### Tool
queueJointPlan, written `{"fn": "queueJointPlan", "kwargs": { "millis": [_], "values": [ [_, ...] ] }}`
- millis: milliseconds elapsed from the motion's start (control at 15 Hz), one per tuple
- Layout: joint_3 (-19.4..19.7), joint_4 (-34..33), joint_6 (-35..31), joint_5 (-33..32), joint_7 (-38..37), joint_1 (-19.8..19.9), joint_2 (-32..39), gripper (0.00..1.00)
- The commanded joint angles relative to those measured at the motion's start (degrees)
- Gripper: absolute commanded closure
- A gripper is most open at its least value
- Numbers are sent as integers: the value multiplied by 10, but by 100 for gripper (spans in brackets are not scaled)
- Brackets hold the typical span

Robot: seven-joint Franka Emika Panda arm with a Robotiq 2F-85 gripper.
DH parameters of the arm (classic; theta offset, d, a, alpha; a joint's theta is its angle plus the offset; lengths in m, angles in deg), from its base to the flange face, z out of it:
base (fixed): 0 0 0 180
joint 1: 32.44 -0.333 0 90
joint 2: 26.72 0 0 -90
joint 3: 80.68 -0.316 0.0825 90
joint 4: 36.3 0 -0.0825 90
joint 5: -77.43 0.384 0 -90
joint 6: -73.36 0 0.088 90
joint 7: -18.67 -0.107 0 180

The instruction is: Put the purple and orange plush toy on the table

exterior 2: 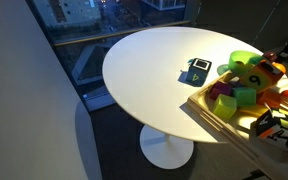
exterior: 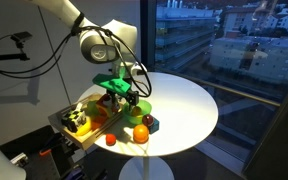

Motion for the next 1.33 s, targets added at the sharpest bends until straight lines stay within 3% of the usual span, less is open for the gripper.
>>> {"fn": "queueJointPlan", "kwargs": {
  "millis": [0, 533, 1267],
  "values": [
    [3, 8, 27, 34, 46, -2, -25, 0],
    [7, 9, 65, 68, 87, -1, -18, 0],
    [25, 27, 100, 34, 88, 9, -33, 0]
  ]
}}
